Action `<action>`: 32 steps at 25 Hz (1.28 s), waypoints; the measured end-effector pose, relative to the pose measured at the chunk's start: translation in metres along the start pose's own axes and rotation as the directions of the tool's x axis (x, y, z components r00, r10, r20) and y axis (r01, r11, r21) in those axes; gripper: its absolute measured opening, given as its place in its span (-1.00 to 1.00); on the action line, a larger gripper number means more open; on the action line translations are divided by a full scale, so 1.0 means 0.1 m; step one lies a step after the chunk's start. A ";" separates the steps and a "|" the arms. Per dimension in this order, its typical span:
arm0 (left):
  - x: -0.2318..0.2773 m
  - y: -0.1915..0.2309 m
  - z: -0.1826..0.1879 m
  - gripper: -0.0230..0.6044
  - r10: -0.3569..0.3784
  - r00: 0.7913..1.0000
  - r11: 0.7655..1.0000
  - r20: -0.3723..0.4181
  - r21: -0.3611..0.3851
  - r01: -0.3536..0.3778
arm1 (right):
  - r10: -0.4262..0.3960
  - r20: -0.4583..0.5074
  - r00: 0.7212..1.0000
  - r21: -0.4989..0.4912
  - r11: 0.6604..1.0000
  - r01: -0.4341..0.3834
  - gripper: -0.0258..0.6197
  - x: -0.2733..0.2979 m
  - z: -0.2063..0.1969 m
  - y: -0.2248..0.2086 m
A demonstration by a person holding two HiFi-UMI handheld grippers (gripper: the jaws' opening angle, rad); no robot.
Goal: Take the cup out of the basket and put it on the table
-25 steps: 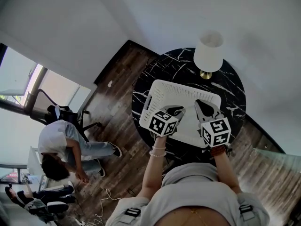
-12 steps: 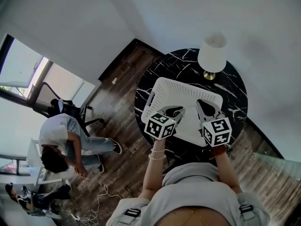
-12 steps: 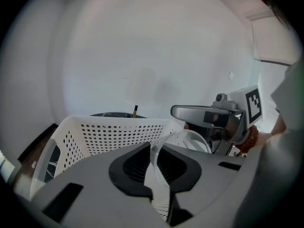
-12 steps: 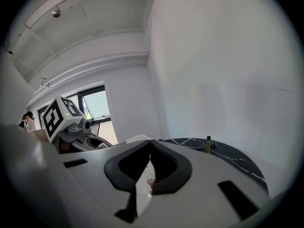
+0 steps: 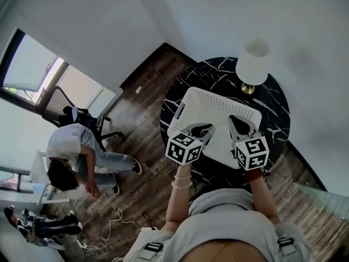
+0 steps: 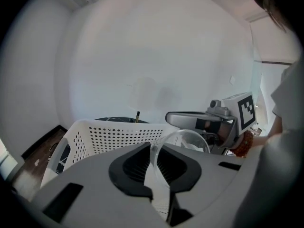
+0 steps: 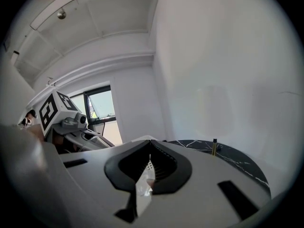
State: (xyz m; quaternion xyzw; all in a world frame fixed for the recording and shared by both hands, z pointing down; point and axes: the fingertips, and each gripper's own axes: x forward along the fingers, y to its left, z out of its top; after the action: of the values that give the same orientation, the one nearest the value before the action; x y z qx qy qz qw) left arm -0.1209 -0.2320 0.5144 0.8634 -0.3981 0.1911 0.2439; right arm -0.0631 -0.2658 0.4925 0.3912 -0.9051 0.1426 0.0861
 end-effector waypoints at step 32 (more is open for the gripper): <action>-0.33 -0.12 -0.15 -0.79 0.040 0.998 0.998 0.039 -0.048 -0.038 | 0.055 -0.033 0.998 -0.075 0.996 -0.058 -0.89 0.03 -0.02 0.31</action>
State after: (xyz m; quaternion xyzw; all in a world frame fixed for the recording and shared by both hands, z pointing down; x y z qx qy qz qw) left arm -0.1336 -0.1964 0.5056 0.8532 -0.4240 0.1693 0.2524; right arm -0.0876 -0.2468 0.4887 0.3596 -0.9191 0.1167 0.1109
